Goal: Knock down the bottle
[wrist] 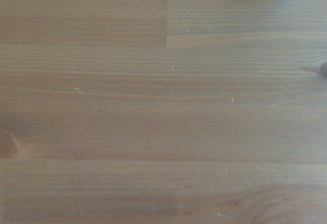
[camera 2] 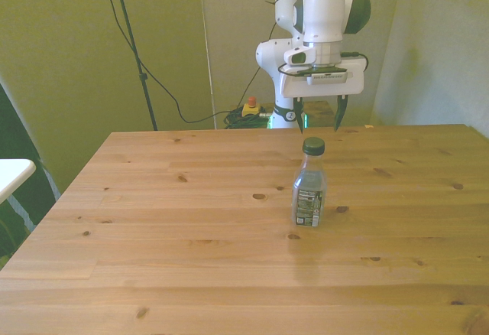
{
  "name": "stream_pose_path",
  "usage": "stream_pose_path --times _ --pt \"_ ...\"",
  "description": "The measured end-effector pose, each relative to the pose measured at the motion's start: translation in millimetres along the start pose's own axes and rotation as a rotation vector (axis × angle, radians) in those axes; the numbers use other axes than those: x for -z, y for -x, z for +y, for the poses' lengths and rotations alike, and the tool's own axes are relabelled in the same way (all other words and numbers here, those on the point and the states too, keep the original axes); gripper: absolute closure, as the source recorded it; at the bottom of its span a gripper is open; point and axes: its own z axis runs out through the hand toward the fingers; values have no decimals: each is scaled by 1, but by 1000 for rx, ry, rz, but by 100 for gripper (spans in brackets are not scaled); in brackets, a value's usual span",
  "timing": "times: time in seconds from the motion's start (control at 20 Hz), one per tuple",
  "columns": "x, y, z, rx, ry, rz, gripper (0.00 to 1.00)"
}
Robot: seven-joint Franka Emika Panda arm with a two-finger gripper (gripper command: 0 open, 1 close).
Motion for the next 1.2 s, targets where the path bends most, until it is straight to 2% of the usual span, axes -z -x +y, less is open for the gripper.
stream_pose_path --times 0.05,0.1,0.35,0.7,0.95,1.2 --pt "0 0 0 0 0 0 0" --pt "0 0 0 0 1 0 100" --pt "6 -14 7 -29 -5 16 100" --pt "27 -73 30 -102 10 72 100" --pt "42 -110 18 -127 -1 91 100" --pt "50 -130 -13 -150 -7 98 100"
